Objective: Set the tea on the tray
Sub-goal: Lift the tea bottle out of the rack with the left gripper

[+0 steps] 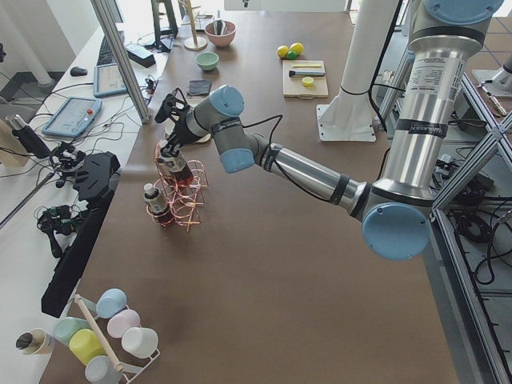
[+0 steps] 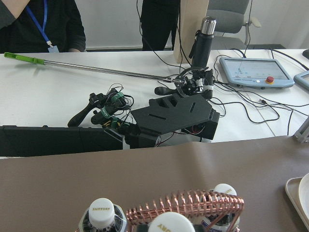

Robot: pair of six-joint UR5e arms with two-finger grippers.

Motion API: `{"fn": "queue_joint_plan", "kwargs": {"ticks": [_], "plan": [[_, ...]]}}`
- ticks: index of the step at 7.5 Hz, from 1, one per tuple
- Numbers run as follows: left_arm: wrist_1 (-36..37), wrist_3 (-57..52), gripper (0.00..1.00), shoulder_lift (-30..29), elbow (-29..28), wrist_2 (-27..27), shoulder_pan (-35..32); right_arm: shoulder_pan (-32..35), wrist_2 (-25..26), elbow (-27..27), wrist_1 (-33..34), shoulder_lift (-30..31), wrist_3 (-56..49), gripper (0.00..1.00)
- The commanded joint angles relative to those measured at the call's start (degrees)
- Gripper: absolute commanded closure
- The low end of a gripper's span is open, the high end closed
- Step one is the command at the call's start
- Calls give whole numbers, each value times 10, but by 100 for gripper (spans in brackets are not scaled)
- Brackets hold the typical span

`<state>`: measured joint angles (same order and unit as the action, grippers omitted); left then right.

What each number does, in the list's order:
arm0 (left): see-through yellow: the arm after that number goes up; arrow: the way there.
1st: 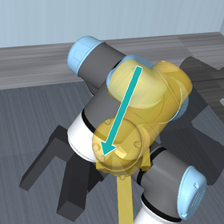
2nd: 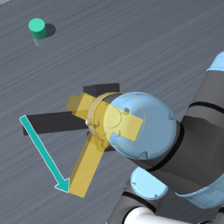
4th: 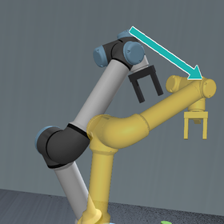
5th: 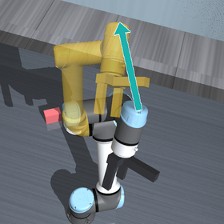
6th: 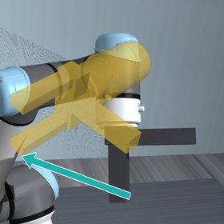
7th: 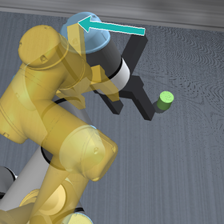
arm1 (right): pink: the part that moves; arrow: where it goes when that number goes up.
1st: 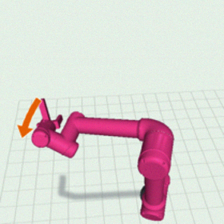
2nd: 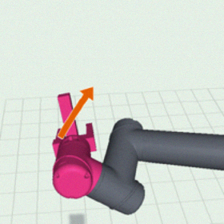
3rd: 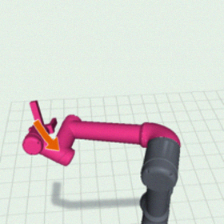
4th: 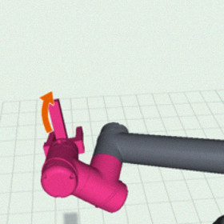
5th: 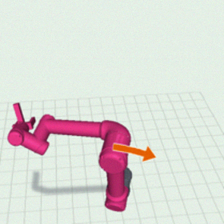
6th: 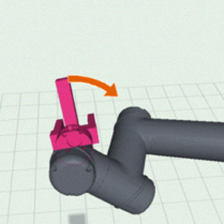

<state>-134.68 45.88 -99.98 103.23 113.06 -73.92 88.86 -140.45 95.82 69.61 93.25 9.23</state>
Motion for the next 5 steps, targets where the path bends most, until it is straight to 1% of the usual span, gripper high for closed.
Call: {"fn": "queue_joint_plan", "kwargs": {"ticks": [1, 2, 4, 5], "plan": [[29, -85, 100, 26, 57, 22, -21, 0, 0, 0, 0, 1, 0, 0], [29, -85, 100, 26, 74, 21, -2, 0, -1, 0, 0, 1, 0, 0], [30, -77, 100, 25, 121, 16, 70, 0, -2, 0, 0, 1, 0, 0], [30, -64, 100, 25, 136, -2, 105, 0, -2, 0, 0, 2, 0, 0]]}}
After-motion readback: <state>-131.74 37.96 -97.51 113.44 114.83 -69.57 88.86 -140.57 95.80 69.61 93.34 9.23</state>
